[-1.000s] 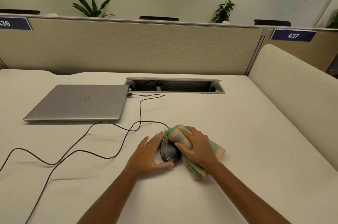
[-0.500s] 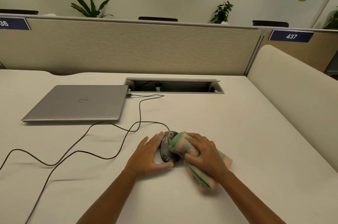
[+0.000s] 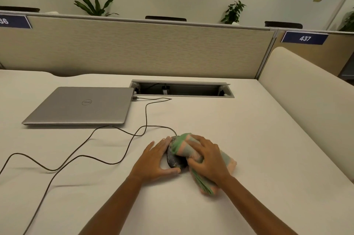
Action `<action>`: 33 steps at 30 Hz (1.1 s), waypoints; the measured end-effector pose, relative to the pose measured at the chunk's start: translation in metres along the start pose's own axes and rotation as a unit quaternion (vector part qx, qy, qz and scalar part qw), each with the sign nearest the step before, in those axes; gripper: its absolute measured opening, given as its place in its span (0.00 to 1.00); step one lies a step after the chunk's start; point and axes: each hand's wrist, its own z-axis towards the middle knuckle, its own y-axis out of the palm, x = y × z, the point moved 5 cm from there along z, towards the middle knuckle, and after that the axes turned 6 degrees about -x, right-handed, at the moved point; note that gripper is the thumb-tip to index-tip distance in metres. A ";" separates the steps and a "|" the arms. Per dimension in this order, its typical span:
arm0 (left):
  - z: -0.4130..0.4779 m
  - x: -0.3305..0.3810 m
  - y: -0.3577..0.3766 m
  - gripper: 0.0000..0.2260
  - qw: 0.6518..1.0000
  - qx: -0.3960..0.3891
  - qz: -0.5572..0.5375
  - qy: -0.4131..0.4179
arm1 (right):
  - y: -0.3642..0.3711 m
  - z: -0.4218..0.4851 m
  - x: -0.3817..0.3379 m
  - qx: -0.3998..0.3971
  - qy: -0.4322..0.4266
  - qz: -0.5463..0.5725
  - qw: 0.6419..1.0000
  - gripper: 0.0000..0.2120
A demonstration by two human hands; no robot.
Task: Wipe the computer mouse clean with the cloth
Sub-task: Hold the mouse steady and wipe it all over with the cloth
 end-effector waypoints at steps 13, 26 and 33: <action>0.000 0.002 -0.002 0.52 1.000 -0.006 0.007 0.009 | -0.007 0.008 0.010 -0.027 0.016 -0.007 0.999 0.31; 0.003 -0.002 0.000 0.50 1.000 0.002 -0.002 0.001 | -0.003 0.052 -0.008 -0.103 0.034 0.078 0.991 0.28; 0.001 -0.004 0.002 0.47 1.000 -0.010 -0.012 0.010 | -0.002 -0.003 -0.024 -0.047 -0.151 -0.003 0.987 0.16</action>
